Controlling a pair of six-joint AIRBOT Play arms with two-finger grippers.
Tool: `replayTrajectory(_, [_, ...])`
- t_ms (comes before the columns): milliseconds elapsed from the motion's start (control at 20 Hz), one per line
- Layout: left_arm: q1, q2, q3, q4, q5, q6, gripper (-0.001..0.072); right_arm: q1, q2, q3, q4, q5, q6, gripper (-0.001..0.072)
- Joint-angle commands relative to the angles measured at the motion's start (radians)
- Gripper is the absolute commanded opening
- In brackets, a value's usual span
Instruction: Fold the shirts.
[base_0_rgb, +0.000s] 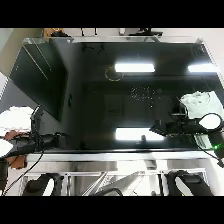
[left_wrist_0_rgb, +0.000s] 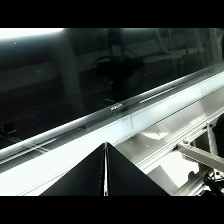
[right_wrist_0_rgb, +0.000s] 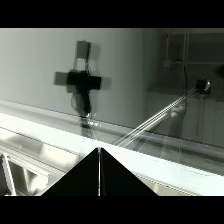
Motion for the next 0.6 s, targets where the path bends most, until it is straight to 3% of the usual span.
replayTrajectory(0, [0.001,0.001,0.000,0.000,0.007,0.002,0.0018,0.001,0.001,-0.001,0.000,-0.001,0.000,0.0026])
replayTrajectory(300, [0.001,0.001,0.000,0.001,0.023,0.002,0.0018,0.001,0.001,-0.001,0.000,-0.001,0.000,0.0026])
replayTrajectory(550, [0.002,-0.001,0.001,0.010,0.184,0.002,0.0018,0.001,0.001,-0.001,0.000,-0.001,0.000,0.0026])
